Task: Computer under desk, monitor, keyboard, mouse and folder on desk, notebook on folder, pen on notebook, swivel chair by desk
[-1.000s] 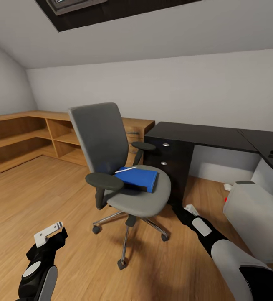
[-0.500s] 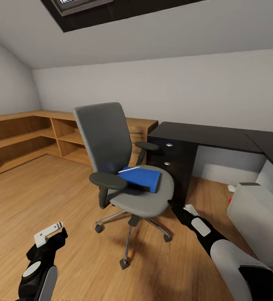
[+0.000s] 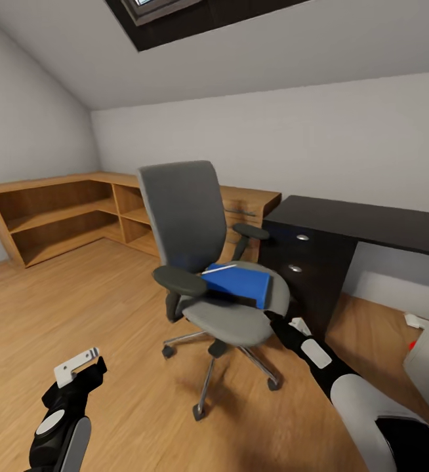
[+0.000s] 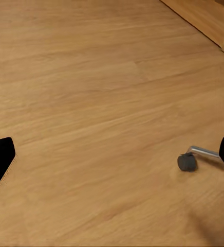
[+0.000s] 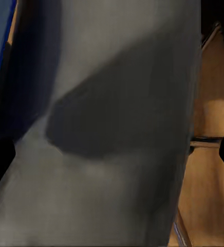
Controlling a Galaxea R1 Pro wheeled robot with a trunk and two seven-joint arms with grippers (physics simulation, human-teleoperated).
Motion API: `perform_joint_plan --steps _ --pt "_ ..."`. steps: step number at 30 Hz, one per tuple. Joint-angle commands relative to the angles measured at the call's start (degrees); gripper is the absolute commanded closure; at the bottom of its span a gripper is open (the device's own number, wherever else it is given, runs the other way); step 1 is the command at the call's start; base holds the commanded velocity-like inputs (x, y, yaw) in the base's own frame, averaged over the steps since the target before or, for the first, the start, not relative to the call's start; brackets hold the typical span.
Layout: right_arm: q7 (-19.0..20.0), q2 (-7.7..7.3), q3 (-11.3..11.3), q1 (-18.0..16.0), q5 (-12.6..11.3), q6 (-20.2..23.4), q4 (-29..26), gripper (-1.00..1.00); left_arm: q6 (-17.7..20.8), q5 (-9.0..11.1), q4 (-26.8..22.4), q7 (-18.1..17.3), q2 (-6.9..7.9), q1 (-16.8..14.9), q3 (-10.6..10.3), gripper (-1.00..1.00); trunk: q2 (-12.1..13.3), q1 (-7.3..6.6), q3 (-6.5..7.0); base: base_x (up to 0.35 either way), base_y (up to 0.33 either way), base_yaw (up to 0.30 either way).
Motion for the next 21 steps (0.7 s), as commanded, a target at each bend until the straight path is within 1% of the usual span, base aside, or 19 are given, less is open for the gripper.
perform_joint_plan --steps 1,4,6,17,21 --pt "0.0 0.0 0.1 0.0 0.3 0.3 1.3 -1.0 0.2 0.5 -0.1 0.3 -0.03 -0.1 0.0 -1.0 0.0 0.04 -0.06 0.321 0.0 0.278" --pt "0.0 0.0 0.1 0.0 0.4 0.3 1.3 -1.0 0.1 0.5 -0.1 0.3 -0.03 -0.1 0.0 -1.0 0.0 0.04 -0.06 0.302 0.0 0.278" --pt "0.0 -0.01 0.1 0.0 0.4 0.3 1.3 -1.0 0.3 0.5 0.0 0.3 -0.03 -0.1 0.0 -1.0 0.0 0.04 -0.06 0.075 0.0 0.21" --pt "0.0 -0.09 0.1 0.0 0.4 0.3 1.3 -1.0 0.3 0.5 0.0 0.3 -0.03 -0.1 0.0 -1.0 0.0 0.04 -0.06 0.002 0.0 0.007" --pt "-0.2 -0.51 -0.1 0.0 0.4 0.3 1.3 -1.0 0.3 0.5 0.0 0.3 -0.03 -0.1 0.0 -1.0 0.0 0.04 -0.06 -0.028 -0.106 0.0"
